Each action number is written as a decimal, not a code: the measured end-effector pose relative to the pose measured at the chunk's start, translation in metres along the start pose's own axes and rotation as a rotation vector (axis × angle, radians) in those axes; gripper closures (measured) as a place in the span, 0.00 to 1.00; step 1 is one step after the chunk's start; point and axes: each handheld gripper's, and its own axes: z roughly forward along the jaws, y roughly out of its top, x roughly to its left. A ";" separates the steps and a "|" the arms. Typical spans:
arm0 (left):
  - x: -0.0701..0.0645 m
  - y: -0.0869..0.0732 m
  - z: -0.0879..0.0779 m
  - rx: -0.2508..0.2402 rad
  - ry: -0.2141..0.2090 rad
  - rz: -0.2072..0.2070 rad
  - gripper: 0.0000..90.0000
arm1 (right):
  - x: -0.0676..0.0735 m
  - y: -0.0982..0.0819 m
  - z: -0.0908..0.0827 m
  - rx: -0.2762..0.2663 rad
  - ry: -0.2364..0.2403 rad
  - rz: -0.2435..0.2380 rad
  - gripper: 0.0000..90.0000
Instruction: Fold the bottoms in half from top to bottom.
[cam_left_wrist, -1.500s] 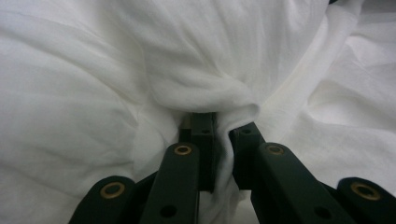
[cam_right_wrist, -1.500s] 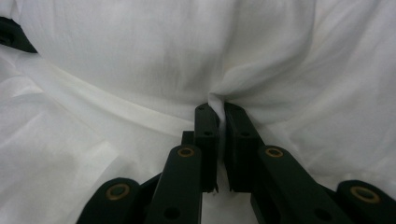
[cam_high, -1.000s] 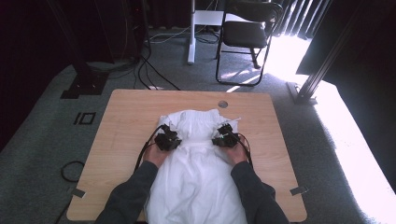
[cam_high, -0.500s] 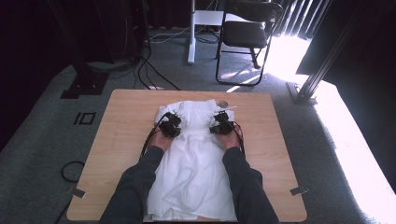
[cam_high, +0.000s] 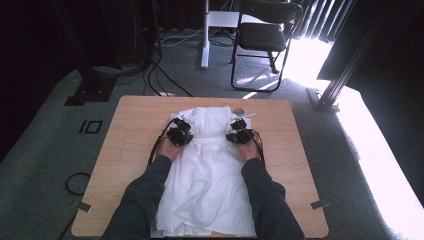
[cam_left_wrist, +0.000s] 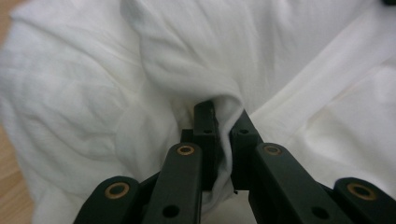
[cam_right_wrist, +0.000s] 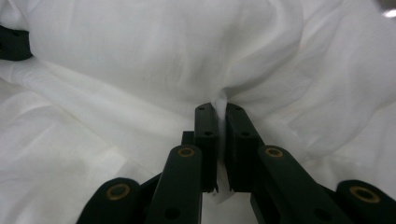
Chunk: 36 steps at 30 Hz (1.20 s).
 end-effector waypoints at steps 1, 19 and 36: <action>0.002 0.001 -0.005 -0.028 -0.012 -0.015 0.97 | 0.000 0.001 -0.005 -0.022 -0.002 -0.008 0.95; -0.003 0.049 -0.132 -0.466 -0.116 -0.015 0.97 | 0.005 0.043 -0.141 -0.507 0.028 -0.075 0.95; -0.073 -0.091 -0.113 -0.270 -0.250 0.093 0.95 | 0.043 -0.118 -0.131 -0.314 0.185 -0.122 0.95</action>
